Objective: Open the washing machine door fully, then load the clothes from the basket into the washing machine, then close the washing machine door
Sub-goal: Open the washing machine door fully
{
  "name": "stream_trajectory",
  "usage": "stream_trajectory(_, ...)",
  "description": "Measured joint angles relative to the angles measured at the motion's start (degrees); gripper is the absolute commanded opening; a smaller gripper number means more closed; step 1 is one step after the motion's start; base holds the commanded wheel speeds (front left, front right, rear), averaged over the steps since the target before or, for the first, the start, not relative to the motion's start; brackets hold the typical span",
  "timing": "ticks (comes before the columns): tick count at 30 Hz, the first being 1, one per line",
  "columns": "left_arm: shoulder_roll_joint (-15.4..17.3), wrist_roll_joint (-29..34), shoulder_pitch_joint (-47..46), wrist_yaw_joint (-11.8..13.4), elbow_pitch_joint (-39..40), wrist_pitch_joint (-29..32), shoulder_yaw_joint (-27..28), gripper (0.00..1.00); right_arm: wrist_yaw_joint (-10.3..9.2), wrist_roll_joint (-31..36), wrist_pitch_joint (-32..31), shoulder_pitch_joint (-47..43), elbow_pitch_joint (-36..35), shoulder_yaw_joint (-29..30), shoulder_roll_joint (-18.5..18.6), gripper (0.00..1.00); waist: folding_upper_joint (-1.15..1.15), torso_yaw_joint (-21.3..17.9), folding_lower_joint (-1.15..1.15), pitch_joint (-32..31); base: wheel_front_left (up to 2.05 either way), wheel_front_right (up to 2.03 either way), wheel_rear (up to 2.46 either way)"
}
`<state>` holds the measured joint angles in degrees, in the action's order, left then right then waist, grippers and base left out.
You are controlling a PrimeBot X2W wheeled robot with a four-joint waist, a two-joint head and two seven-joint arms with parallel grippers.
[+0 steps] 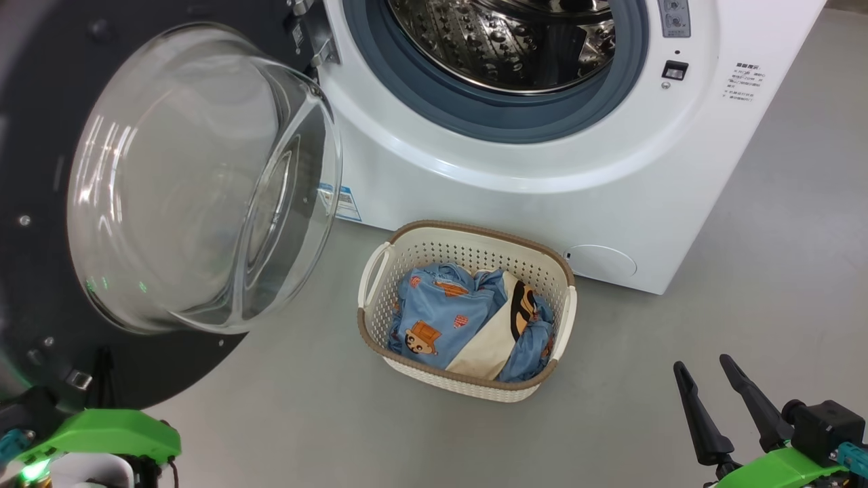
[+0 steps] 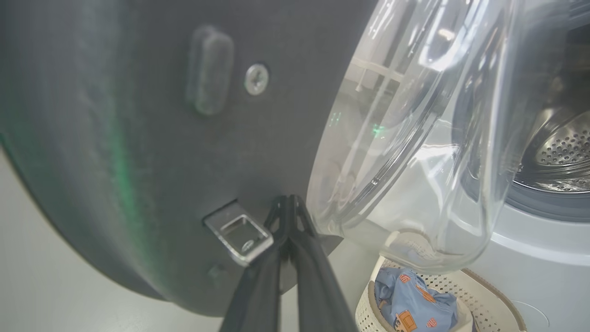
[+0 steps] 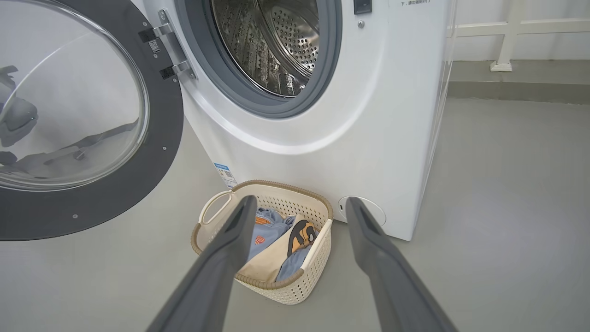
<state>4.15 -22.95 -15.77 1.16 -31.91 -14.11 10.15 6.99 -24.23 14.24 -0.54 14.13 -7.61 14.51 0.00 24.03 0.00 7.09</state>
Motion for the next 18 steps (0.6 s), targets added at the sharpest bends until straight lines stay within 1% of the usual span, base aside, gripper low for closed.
stream_trajectory(9, -0.1, 1.6, -3.6, -1.0, -4.6, 0.0, 4.6, 0.00, 0.00, 0.0, 0.0, 0.3, 0.0, -0.1, 0.3, 1.00, 0.00, -0.3, 0.00, 0.5, 0.00, 0.00, 0.00)
stream_trajectory(18, 0.4, 3.8, -7.3, -2.4, -7.1, -0.1, 9.5, 0.00, 0.00, 0.0, 0.0, 0.4, -0.2, -0.1, 1.3, 1.00, 0.00, -0.9, 0.00, 1.5, 0.00, 0.00, 0.00)
